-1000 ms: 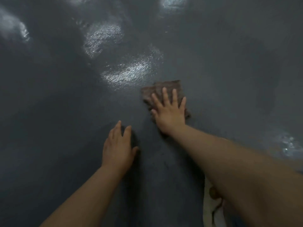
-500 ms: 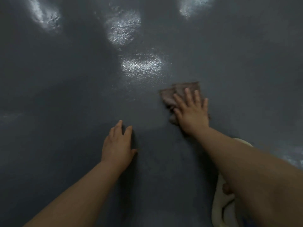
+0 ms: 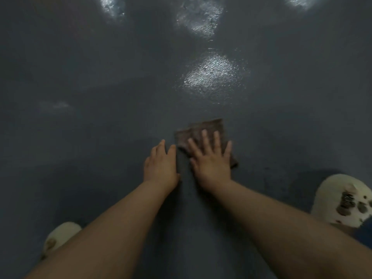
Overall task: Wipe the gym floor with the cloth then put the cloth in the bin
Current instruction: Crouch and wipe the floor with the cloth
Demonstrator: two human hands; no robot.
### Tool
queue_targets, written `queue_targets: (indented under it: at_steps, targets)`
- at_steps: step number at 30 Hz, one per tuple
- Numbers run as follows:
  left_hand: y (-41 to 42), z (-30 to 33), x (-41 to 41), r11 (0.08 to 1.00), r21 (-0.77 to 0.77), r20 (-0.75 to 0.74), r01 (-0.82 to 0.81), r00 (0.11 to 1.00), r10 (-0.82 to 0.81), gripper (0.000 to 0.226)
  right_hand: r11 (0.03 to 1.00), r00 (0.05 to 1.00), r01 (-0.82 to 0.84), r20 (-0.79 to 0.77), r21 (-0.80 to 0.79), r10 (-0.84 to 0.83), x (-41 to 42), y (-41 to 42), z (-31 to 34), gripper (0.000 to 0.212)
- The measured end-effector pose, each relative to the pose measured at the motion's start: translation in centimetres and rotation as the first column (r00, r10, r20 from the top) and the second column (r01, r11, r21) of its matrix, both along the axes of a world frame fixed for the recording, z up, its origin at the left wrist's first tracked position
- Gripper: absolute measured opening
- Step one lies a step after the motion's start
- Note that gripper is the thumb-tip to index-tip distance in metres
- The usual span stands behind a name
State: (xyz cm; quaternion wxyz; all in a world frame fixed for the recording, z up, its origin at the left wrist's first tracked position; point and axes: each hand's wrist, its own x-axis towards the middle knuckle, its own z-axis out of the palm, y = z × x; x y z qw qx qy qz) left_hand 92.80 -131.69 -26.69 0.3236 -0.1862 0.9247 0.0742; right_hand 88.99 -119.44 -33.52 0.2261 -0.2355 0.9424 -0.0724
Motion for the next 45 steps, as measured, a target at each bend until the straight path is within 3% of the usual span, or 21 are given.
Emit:
queue_targets:
  at_steps: [3, 6, 9, 11, 15, 18, 20, 23, 25, 28, 31, 33, 36, 38, 40, 42, 45]
  targets:
    - [-0.5, 0.2, 1.1, 0.998, 0.003, -0.006, -0.057, 0.998, 0.057, 0.084, 0.947, 0.947, -0.32, 0.023, -0.031, 0.32, 2.9, -0.8, -0.7, 0.061]
    - [-0.8, 0.1, 1.9, 0.997, 0.018, -0.011, -0.077, 0.997, 0.077, 0.081, 0.926, 0.925, -0.378, -0.038, 0.006, 0.378, 1.2, 0.4, -0.7, 0.057]
    - [-1.0, 0.0, 2.6, 0.996, 0.038, -0.017, -0.077, 0.997, 0.078, 0.082, 0.97, 0.965, -0.238, -0.107, 0.037, 0.241, -2.5, 2.1, -1.0, 0.06]
    - [-1.2, -0.1, 3.0, 0.996, 0.045, -0.015, -0.077, 0.997, 0.078, 0.083, 0.997, 0.996, 0.005, -0.094, 0.079, 0.003, -4.8, 3.3, -0.9, 0.055]
    - [-2.1, -0.5, 3.9, 0.993, 0.05, -0.032, -0.107, 0.994, 0.108, 0.085, 0.919, 0.922, 0.386, -0.053, 0.082, -0.382, -6.0, 2.5, -0.3, 0.055]
    - [-3.1, -1.1, 4.7, 0.985, 0.043, -0.034, -0.166, 0.985, 0.168, 0.09, 0.883, 0.884, 0.466, 0.003, 0.06, -0.467, -3.3, -1.3, 0.0, 0.055]
    - [-3.9, -1.6, 5.4, 0.975, 0.034, -0.031, -0.22, 0.975, 0.221, 0.097, 0.937, 0.939, 0.344, -0.012, 0.062, -0.344, -0.5, -3.7, 0.2, 0.056]
    - [-5.3, -2.1, 6.7, 0.968, 0.025, -0.053, -0.251, 0.966, 0.252, 0.105, 0.997, 0.996, -0.077, -0.05, -0.015, 0.077, 4.8, -6.3, -0.6, 0.055]
    - [-6.4, -2.3, 7.7, 0.97, 0.03, -0.054, -0.241, 0.969, 0.243, 0.107, 0.929, 0.928, -0.368, -0.079, -0.038, 0.364, 6.8, -7.1, -0.9, 0.054]
    - [-8.1, -2.4, 9.4, 0.964, 0.057, -0.019, -0.259, 0.965, 0.261, 0.112, 0.817, 0.814, -0.577, -0.102, -0.024, 0.572, 4.8, -7.0, -1.2, 0.053]
    - [-9.8, -2.5, 10.4, 0.953, 0.061, -0.004, -0.296, 0.955, 0.297, 0.114, 0.873, 0.863, -0.488, -0.155, -0.01, 0.481, 1.2, -7.2, -1.4, 0.054]
    - [-10.7, -2.5, 10.7, 0.945, 0.074, 0.007, -0.318, 0.948, 0.318, 0.111, 0.965, 0.958, -0.263, -0.121, 0.002, 0.261, -0.6, -8.5, -1.1, 0.053]
    - [-11.4, -2.6, 10.8, 0.903, 0.161, -0.08, -0.398, 0.907, 0.413, 0.086, 0.999, 0.998, 0.003, -0.059, 0.048, 0.0, -0.4, -11.8, -0.3, 0.053]
    - [-11.7, -2.6, 10.8, 0.843, 0.218, -0.195, -0.491, 0.825, 0.531, 0.072, 1.0, 1.0, 0.014, -0.014, 0.018, -0.014, 1.4, -14.3, 0.2, 0.055]
    - [-12.2, -2.6, 10.8, 0.816, 0.231, -0.269, -0.53, 0.771, 0.577, 0.07, 0.988, 0.988, -0.152, 0.001, -0.004, 0.152, 4.4, -15.9, 0.1, 0.057]
    - [-12.7, -2.6, 11.1, 0.811, 0.228, -0.279, -0.538, 0.763, 0.584, 0.07, 0.897, 0.898, -0.438, 0.013, -0.06, 0.439, 7.9, -16.7, -0.1, 0.059]
    - [-13.6, -2.7, 12.0, 0.781, 0.211, -0.245, -0.588, 0.742, 0.624, 0.065, 0.597, 0.602, -0.798, -0.058, -0.08, 0.796, 10.3, -16.0, -0.8, 0.067]
